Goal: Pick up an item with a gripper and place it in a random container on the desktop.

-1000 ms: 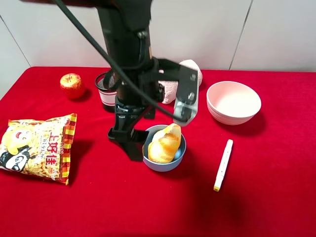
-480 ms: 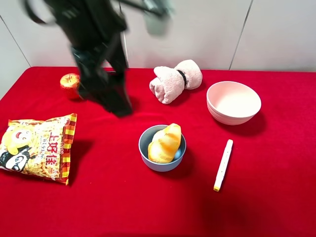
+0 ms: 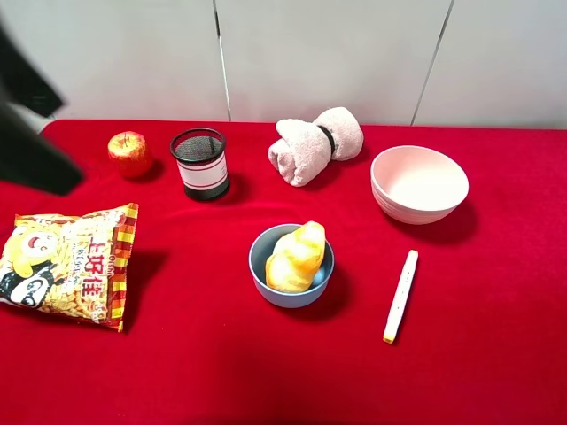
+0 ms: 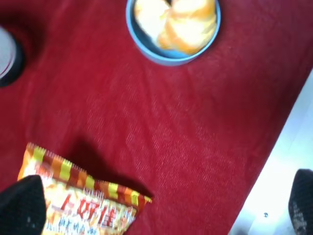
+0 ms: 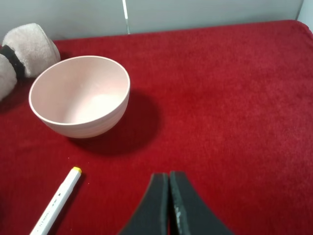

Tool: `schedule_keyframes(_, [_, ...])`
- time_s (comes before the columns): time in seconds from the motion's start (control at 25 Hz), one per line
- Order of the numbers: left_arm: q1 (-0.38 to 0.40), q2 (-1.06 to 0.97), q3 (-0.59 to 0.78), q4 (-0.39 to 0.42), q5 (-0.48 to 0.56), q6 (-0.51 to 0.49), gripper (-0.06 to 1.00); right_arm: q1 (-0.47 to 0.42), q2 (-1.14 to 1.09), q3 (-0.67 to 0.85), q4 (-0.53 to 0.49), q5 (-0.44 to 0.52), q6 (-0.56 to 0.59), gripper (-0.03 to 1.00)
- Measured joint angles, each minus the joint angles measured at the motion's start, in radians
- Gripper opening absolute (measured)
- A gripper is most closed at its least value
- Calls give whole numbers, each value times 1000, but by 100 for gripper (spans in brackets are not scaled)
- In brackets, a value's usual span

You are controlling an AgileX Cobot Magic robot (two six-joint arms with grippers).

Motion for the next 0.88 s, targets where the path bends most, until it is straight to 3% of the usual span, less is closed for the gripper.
schedule_keyframes(0.28, [100, -274, 137, -6, 2, -45, 99, 0, 0, 0, 0, 0, 0, -3])
schedule_keyframes(0.6, [107, -578, 270, 87, 3, -336, 99, 0, 0, 0, 0, 0, 0, -3])
schedule_keyframes(0.88, [107, -837, 366, 126, 2, -504, 99, 0, 0, 0, 0, 0, 0, -3])
